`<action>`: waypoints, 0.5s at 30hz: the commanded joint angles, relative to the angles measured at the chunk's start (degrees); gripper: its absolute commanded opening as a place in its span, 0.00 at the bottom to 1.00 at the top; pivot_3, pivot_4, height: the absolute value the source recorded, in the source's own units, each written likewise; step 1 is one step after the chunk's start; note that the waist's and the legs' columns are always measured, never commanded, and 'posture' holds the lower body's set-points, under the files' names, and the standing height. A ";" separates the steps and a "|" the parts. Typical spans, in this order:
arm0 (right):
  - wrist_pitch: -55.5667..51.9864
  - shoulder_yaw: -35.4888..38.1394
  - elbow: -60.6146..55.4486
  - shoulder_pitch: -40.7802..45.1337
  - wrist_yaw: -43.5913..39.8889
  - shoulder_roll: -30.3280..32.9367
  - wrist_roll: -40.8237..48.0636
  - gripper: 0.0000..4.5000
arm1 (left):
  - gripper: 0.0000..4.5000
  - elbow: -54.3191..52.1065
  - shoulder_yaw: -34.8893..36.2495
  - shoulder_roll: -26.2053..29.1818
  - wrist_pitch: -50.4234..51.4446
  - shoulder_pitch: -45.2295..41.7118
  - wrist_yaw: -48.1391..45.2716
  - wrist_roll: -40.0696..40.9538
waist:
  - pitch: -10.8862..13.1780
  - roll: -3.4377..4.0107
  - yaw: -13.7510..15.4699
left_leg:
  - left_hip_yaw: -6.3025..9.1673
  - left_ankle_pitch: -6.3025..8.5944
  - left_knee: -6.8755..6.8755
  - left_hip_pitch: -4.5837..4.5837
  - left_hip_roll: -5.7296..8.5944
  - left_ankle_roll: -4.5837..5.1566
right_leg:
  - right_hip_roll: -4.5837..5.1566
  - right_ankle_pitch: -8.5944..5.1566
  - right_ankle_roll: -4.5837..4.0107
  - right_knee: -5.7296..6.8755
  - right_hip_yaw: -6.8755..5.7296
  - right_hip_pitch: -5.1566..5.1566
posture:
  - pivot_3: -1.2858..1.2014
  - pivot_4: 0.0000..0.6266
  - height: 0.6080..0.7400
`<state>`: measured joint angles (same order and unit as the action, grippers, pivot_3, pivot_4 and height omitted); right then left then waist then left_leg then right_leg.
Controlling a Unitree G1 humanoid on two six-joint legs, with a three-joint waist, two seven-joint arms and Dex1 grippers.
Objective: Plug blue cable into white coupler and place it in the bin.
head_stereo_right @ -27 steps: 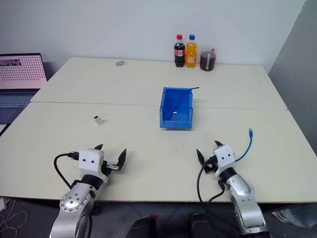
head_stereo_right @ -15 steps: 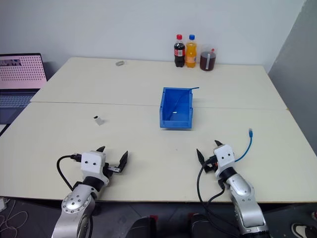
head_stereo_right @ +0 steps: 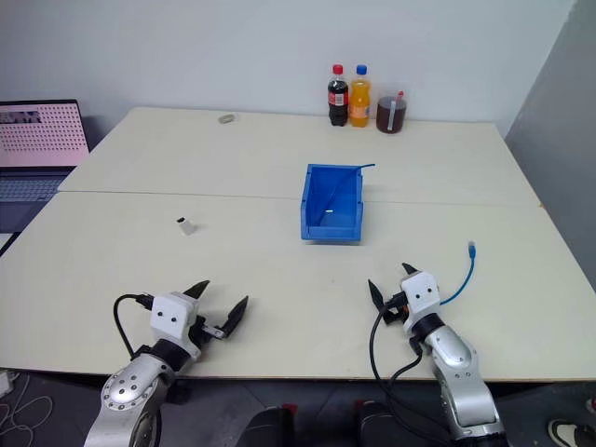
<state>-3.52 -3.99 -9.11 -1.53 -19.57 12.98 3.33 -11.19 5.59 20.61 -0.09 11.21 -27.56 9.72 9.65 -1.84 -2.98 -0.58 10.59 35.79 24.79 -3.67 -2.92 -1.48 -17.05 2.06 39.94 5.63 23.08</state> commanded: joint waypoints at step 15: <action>-39.51 19.62 -16.99 7.98 15.24 4.19 0.30 0.98 | 1.00 -16.57 -14.97 14.92 29.18 -20.28 -24.35 16.00 | -0.03 0.07 -0.31 | 0.01 0.00 -0.01 0.00 -0.01 0.00 | -0.07 -0.01 -0.02 0.03 0.03 0.02 | 0.52 0.24 1.00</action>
<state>-38.15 13.59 -24.78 5.00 -5.78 17.00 3.46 -25.17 -8.95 34.66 27.45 -8.08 -49.85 23.79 9.62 -1.76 -3.29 -0.55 10.59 35.74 24.80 -3.70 -2.92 -1.59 -17.08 2.00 39.97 5.65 23.14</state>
